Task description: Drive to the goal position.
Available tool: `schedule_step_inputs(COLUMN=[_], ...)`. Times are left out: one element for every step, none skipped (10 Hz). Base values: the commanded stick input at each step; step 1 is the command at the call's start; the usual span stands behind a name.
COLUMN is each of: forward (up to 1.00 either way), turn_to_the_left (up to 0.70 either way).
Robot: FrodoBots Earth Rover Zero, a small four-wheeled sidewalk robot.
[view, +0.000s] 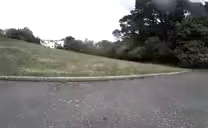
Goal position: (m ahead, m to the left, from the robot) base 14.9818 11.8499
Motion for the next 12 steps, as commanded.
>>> schedule_step_inputs(forward=[0.00,0.00,0.00,0.00,0.00,0.00,0.00,0.00,0.00,0.00,0.00,0.00], turn_to_the_left=[-0.70,-0.70,-0.70,-0.70,-0.70,-0.70,-0.70,-0.70,-0.70,-0.70,-0.70,-0.70])
